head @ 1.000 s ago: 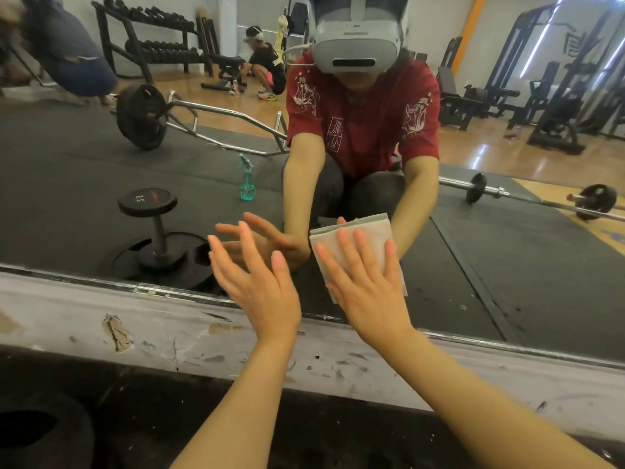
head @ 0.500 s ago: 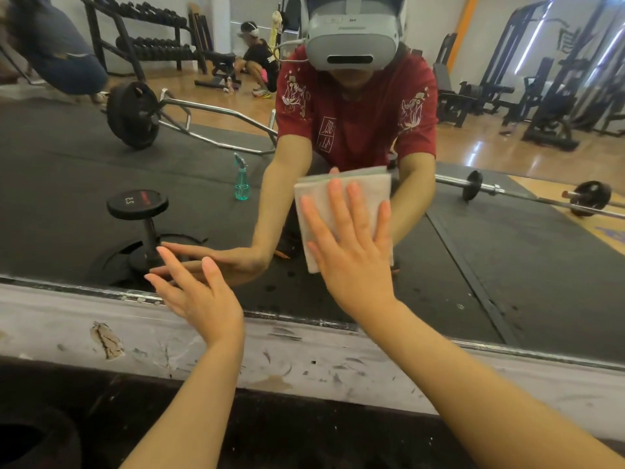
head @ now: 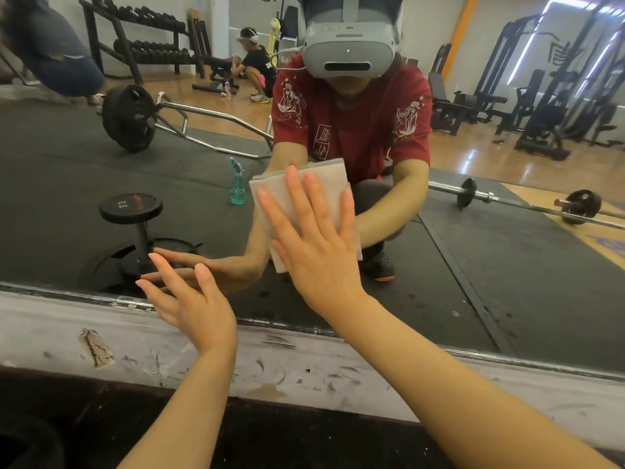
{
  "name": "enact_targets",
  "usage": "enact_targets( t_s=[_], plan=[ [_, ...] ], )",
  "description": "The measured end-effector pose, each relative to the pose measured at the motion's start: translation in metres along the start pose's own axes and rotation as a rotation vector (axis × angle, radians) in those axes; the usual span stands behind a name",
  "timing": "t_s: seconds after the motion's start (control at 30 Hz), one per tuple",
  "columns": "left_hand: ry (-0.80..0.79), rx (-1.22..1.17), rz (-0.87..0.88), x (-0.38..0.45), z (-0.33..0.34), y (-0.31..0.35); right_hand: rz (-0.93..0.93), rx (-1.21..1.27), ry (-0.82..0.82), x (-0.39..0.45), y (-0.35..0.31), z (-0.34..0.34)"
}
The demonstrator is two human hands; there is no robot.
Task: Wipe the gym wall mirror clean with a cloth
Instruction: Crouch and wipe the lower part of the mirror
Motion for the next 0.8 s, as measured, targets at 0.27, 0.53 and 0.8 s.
enact_targets(
  t_s=[0.27,0.53,0.8],
  plan=[
    [-0.007,0.012,0.002,-0.001,-0.002,0.001,-0.288,-0.037,-0.183,-0.063,-0.038,0.035],
    [-0.03,0.02,-0.008,-0.001,-0.006,0.004,-0.269,-0.124,-0.18,-0.1,0.014,0.026],
    [-0.031,0.033,-0.02,-0.002,-0.008,0.006,-0.317,-0.128,-0.245,-0.129,0.048,0.02]
  ],
)
Point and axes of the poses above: each hand's wrist, its own x-axis towards the middle knuckle, its own z-axis out of the palm, y = z × x, the point moved 7 cm from there along x, towards the middle knuckle, and after that the axes turned 4 degrees about -z, right-handed, at the moved point
